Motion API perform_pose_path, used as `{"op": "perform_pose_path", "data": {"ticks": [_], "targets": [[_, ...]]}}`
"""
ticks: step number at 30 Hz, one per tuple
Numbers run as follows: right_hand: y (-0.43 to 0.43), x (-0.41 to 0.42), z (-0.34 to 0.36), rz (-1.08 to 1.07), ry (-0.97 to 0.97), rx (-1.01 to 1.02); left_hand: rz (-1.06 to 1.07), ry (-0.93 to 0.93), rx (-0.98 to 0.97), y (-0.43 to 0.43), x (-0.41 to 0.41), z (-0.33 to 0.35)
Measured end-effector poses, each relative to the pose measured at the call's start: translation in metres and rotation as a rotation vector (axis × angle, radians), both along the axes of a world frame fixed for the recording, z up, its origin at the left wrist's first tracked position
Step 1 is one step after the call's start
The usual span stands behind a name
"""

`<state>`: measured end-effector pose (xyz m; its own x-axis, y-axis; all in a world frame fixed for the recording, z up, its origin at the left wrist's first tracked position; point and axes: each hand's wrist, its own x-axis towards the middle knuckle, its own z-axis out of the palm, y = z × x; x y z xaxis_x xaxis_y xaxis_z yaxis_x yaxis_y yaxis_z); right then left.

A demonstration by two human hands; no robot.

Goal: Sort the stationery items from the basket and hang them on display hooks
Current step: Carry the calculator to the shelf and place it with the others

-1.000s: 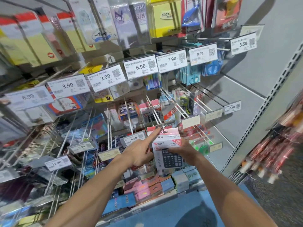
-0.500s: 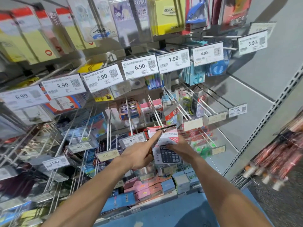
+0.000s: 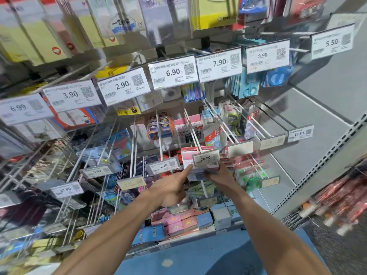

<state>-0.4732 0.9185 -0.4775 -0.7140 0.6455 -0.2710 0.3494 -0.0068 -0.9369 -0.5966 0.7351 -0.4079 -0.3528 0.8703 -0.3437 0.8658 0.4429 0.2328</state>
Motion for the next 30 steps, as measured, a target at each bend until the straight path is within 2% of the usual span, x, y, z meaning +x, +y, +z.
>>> {"op": "perform_pose_path", "data": {"ticks": [3, 9, 13, 18, 21, 26, 30], "targets": [[-0.002, 0.008, -0.001, -0.004, -0.071, 0.034, 0.080, -0.055, -0.002, -0.002, -0.001, -0.011], [-0.015, 0.032, 0.001, 0.061, -0.047, 0.125, 0.114, -0.162, 0.036, -0.004, 0.002, -0.024], [-0.025, 0.043, -0.001, 0.053, -0.158, 0.101, 0.070, -0.207, 0.081, -0.012, 0.006, -0.026], [-0.040, 0.052, -0.003, 0.092, -0.336, 0.249, 0.029, -0.183, 0.057, -0.036, 0.015, -0.031], [-0.051, 0.055, -0.005, 0.117, -0.388, 0.263, 0.049, -0.198, 0.075, -0.055, 0.020, -0.036], [-0.075, 0.043, -0.002, 0.128, -0.347, 0.277, 0.059, -0.233, 0.079, -0.093, 0.016, -0.042], [-0.113, 0.028, 0.010, 0.297, -0.318, 0.418, 0.170, -0.281, 0.136, -0.127, 0.016, -0.038]]}}
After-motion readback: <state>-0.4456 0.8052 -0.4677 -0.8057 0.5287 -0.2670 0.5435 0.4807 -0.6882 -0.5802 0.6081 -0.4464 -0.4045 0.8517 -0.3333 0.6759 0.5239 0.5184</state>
